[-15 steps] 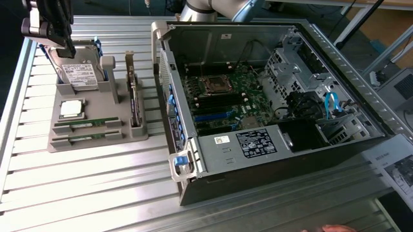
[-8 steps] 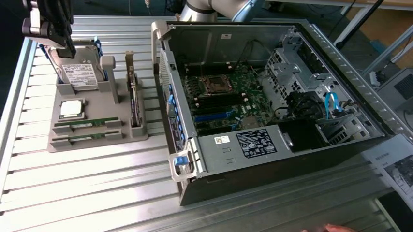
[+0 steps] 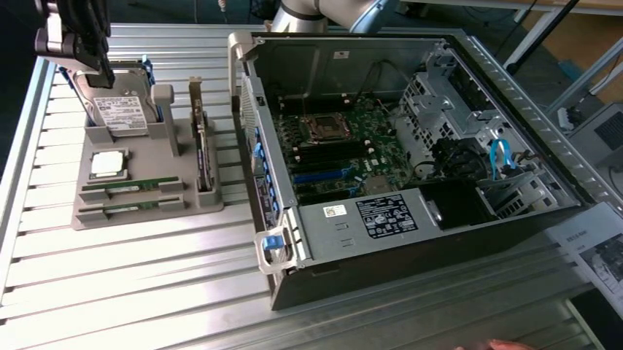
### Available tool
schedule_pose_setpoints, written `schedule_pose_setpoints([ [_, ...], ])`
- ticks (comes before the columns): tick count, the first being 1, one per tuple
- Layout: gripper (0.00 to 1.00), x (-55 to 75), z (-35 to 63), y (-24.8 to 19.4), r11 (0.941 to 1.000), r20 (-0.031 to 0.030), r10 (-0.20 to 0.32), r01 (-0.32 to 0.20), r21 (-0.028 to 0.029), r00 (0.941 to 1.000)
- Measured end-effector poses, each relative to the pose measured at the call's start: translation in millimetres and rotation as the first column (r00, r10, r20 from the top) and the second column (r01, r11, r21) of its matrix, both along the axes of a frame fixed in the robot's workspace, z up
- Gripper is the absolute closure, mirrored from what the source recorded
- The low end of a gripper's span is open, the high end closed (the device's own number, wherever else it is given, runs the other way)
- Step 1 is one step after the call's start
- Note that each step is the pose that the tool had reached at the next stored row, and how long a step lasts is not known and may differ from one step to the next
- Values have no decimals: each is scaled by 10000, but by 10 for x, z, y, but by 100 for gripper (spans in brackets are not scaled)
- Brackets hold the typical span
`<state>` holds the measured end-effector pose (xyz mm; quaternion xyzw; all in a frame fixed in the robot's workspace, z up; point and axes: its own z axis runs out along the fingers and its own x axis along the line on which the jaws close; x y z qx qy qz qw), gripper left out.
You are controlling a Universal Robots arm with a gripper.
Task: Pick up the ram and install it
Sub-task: 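Pick up the ram and move it above insertion slot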
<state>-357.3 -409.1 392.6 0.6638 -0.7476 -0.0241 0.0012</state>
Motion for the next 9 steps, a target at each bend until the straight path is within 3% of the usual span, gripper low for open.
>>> schedule_pose_setpoints([
  [4, 90, 1, -6, 0, 10000, 47, 12, -12, 3, 10000],
  [9, 90, 0, -12, 0, 10000, 59, 22, -22, 1, 10000],
])
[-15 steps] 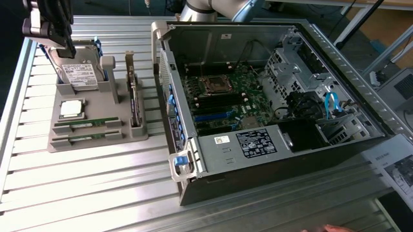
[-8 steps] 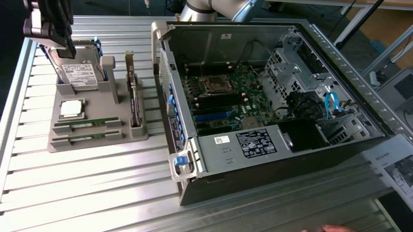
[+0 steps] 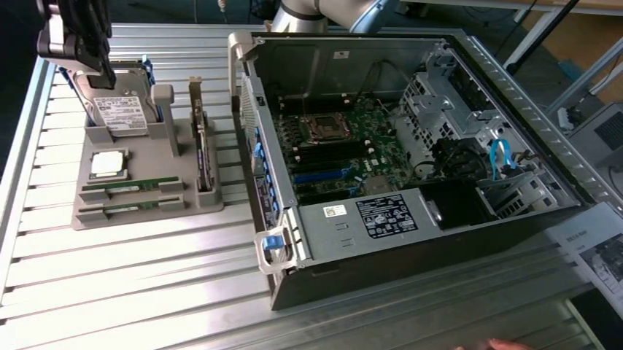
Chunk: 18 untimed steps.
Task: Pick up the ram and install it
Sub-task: 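Pick up the ram and move it above insertion slot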
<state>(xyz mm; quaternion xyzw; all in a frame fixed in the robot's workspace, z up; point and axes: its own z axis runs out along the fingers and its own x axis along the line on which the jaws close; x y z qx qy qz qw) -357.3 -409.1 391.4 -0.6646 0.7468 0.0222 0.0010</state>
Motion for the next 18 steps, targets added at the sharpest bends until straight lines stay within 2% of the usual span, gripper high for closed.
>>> schedule_pose_setpoints([
  [11, 90, 0, -42, 0, 10000, 0, 1, -1, -3, 10000],
  [18, 90, 0, -102, 0, 10000, 1, 0, 0, -4, 10000],
])
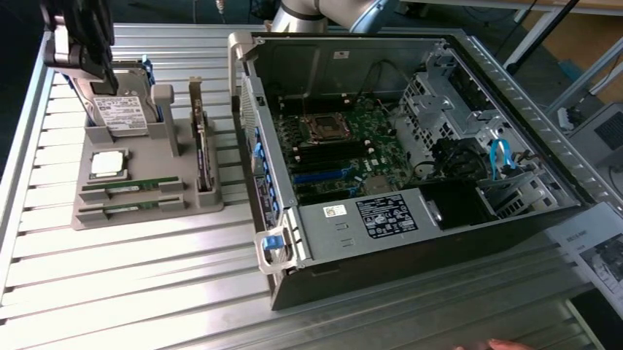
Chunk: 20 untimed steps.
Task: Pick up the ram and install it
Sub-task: 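Pick up the ram and move it above insertion slot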
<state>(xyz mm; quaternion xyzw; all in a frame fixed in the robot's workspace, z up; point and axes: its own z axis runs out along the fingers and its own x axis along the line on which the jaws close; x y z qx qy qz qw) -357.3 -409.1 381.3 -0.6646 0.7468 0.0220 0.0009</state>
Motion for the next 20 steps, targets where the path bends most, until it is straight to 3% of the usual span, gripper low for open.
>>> schedule_pose_setpoints([
  [20, 90, -3, -272, 0, 10000, 28, -1, 1, 0, 10000],
])
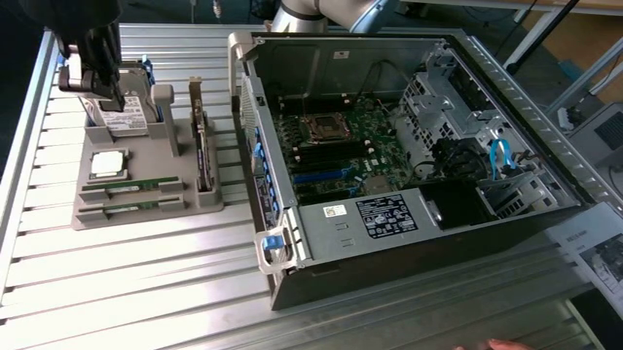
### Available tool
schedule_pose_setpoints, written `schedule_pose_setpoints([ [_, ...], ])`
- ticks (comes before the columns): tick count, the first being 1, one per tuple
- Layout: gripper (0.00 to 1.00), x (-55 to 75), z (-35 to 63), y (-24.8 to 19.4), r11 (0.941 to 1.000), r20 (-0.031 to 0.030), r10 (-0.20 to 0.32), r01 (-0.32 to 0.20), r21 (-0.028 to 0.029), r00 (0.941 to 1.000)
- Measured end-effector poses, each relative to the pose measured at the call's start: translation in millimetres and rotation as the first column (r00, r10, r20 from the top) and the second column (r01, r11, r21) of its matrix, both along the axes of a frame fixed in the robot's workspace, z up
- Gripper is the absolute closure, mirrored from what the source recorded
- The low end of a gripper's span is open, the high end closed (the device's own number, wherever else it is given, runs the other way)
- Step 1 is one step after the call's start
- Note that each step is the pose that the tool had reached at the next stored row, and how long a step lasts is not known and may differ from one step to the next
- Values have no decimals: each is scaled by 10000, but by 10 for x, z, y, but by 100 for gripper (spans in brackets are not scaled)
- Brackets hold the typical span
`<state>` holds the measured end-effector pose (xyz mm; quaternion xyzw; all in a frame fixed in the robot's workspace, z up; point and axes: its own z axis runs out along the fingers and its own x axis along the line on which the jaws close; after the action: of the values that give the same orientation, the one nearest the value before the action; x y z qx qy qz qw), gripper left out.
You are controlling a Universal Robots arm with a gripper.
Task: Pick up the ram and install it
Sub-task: 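Pick up the ram and move it above insertion slot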
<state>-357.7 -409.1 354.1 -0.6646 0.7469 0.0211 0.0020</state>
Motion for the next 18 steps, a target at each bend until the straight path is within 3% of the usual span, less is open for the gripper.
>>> schedule_pose_setpoints([
  [4, 90, 0, -44, 0, 10000, 1, 1, -1, 0, 10000],
  [18, 89, 0, -47, 0, 10000, 2, 1, -1, 1, 10000],
])
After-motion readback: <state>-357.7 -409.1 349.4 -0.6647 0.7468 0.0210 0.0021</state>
